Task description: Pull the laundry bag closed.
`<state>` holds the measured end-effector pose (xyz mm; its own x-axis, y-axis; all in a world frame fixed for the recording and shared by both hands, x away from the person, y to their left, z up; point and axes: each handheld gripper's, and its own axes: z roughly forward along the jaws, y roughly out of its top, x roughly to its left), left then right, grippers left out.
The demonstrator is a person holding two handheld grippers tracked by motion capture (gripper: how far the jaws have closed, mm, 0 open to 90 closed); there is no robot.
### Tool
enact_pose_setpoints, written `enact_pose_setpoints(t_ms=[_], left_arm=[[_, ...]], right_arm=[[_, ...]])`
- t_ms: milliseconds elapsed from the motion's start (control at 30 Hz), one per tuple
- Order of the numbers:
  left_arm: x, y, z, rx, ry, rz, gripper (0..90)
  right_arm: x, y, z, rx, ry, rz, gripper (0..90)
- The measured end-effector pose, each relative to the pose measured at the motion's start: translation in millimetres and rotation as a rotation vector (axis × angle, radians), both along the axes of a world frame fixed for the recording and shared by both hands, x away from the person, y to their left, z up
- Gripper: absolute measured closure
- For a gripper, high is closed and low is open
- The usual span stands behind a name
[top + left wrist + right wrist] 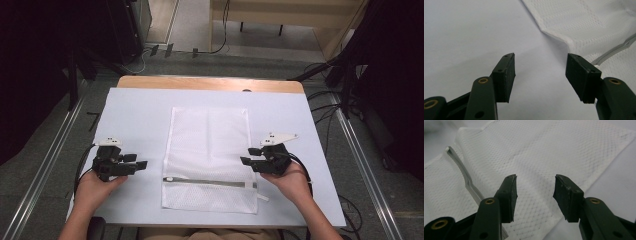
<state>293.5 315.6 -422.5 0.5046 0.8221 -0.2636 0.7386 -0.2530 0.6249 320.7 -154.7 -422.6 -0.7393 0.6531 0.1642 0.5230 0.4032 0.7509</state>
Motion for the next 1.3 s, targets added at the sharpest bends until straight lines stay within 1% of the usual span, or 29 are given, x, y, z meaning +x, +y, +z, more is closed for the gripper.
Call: enact_pose_setpoints(t_ms=[33,100,233,333,500,533,600,633,767,800,867,900,1033,1100,1133,1167,1233,1267,1300], left_arm=[[-1.1,-0.8,0.3,0.010,-0.015,-0.004,41.7],[-1.2,-1.5,0.2,0.008,-0.021,-0.007,42.6],[-0.2,-2.3,-0.7,0.004,0.000,-0.003,40.9],[-0.4,-2.2,-0.1,-0.008,-0.002,0.001,41.8],[0.6,-2.2,-0.3,-0.008,0.008,0.003,41.3],[1.1,-2.3,0.0,-0.009,0.009,-0.003,41.2],[1.4,-2.6,-0.1,-0.011,0.009,-0.002,41.4],[1.8,-3.1,-0.2,-0.016,0.017,-0.006,42.3],[1.6,-3.6,-0.3,-0.010,0.012,-0.013,42.9],[1.7,-3.5,-0.3,-0.011,0.013,-0.011,42.6],[1.9,-3.4,-0.5,-0.015,0.010,-0.011,42.6],[1.9,-3.2,-0.5,-0.014,0.008,-0.010,42.7],[2.2,-2.3,-0.3,-0.015,0.013,-0.012,42.6],[2.2,-2.4,-0.4,-0.016,0.012,-0.013,42.6],[2.1,-2.8,-0.3,-0.016,0.008,-0.016,42.3],[2.1,-2.8,-0.3,-0.016,0.008,-0.016,42.4],[2.3,-3.2,-0.3,-0.018,0.003,-0.019,42.4],[2.3,-3.2,-0.3,-0.018,0.003,-0.019,42.4],[2.4,-3.4,-0.4,-0.017,0.004,-0.021,42.4]], right_arm=[[-0.5,2.3,0.2,0.003,-0.006,0.008,53.6],[-2.0,7.6,0.6,0.001,-0.015,0.019,54.0],[-3.4,16.8,0.5,-0.006,-0.006,0.049,54.4],[-3.9,22.4,0.9,-0.009,0.003,0.057,56.0],[-4.0,30.3,1.0,-0.008,0.005,0.073,57.9],[-4.4,35.0,1.0,-0.016,0.005,0.084,58.4],[-5.3,40.3,1.1,-0.016,0.007,0.094,58.9],[-6.0,42.9,1.4,-0.019,0.009,0.101,59.1],[-6.9,50.4,2.2,-0.015,-0.001,0.120,59.8],[-7.3,54.5,2.9,-0.013,0.001,0.127,60.7],[-7.4,56.5,3.1,-0.011,0.000,0.128,61.7],[-7.5,60.2,3.1,-0.008,0.008,0.135,63.1],[-7.5,67.3,3.4,-0.007,0.015,0.149,63.3],[-7.3,68.9,3.3,-0.007,0.008,0.153,63.3],[-7.1,72.8,3.4,-0.005,0.011,0.159,63.5],[-7.1,72.8,3.4,-0.005,0.011,0.159,63.5],[-7.8,79.9,3.8,-0.006,0.014,0.170,65.1],[-7.8,79.9,3.8,-0.006,0.014,0.170,65.1],[-8.3,85.7,3.1,-0.008,0.016,0.179,65.3]])
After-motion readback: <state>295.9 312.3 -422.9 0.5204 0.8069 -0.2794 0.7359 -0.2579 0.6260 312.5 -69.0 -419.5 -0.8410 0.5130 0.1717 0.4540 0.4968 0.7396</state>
